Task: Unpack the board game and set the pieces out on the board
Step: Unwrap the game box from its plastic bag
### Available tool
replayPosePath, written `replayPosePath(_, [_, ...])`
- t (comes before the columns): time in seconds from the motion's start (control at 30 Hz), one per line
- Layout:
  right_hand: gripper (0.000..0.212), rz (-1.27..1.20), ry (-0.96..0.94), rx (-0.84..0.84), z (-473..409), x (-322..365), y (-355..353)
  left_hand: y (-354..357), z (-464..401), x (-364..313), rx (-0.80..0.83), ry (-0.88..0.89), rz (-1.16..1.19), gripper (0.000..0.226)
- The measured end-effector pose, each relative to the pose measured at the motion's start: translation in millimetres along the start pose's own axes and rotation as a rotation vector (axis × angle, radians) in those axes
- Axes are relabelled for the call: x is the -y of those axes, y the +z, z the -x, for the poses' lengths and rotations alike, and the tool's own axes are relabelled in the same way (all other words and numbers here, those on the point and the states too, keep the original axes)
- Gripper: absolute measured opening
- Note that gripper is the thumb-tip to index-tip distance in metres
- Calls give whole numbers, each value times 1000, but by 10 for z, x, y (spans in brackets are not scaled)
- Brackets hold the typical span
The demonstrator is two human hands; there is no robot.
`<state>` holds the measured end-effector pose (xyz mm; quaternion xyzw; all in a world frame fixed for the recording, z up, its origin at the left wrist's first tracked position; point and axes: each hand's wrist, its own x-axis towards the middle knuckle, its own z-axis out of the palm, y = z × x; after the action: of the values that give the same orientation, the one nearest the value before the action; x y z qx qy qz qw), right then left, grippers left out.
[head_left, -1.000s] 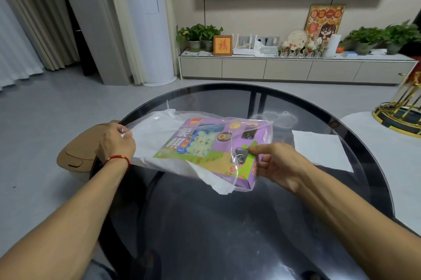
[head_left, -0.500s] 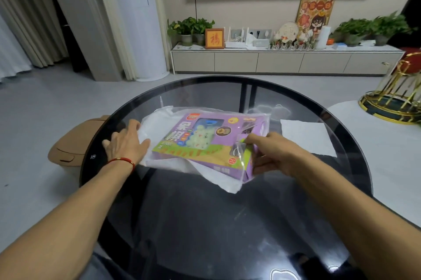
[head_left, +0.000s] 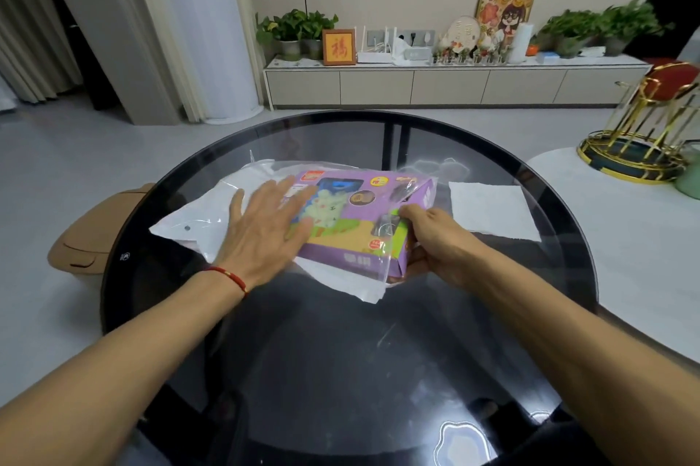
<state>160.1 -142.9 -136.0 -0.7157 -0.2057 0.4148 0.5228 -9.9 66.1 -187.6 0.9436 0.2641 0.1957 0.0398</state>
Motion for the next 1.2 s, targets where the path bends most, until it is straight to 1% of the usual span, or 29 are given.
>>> replayPosePath(0.03, [34, 3, 3, -14, 0, 10, -15, 49, 12, -57, 111, -35, 40, 56])
replayPosePath(0.07, [34, 8, 6, -33, 0, 18, -30, 103, 24, -41, 194, -106, 84, 58])
replayPosePath(0.1, [34, 29, 4, -62, -5, 19, -50, 139, 23, 11, 237, -162, 125, 60])
replayPosePath(0.17, [33, 92, -9, -123, -12, 14, -82, 169, 6, 108, 264, -187, 168, 60])
replayPosePath(0.23, [32, 79, 0, -130, -12, 3, -95, 161, -14, 161, 285, -188, 185, 61])
replayPosePath(0.37, [29, 13, 73, -32, 1, 0, -160, 75, -58, 120, 343, -222, 174, 63])
replayPosePath(0.47, [25, 63, 147, 37, 33, 35, -252, 39, -98, -48, 374, -212, 108, 62])
replayPosePath(0.53, [28, 123, 185, 77, 62, 60, -319, 50, -133, -141, 384, -237, 90, 60])
replayPosePath(0.6, [36, 168, 203, 128, 82, 66, -385, 63, -184, -145, 432, -266, 86, 67])
replayPosePath(0.67, [38, 184, 206, 154, 103, 50, -429, 59, -206, -107, 466, -309, 107, 74])
replayPosePath(0.77, [37, 67, 192, 98, 90, 22, -433, 47, -176, -96, 456, -353, 136, 69])
replayPosePath(0.87, [33, -60, 156, 27, 51, -16, -389, 30, -132, -206, 440, -315, 132, 60])
replayPosePath(0.93, [30, -66, 116, 3, 40, -45, -355, 12, -116, -285, 429, -284, 100, 61])
replayPosePath(1.03, [23, -10, 46, 26, 75, -18, -365, -4, -104, -348, 392, -262, 51, 62])
replayPosePath(1.1, [28, -19, 29, 53, 88, 15, -420, -13, -111, -346, 384, -265, 49, 63])
replayPosePath(1.2, [46, -74, 20, 52, 74, -10, -503, 4, -104, -314, 397, -274, 92, 65])
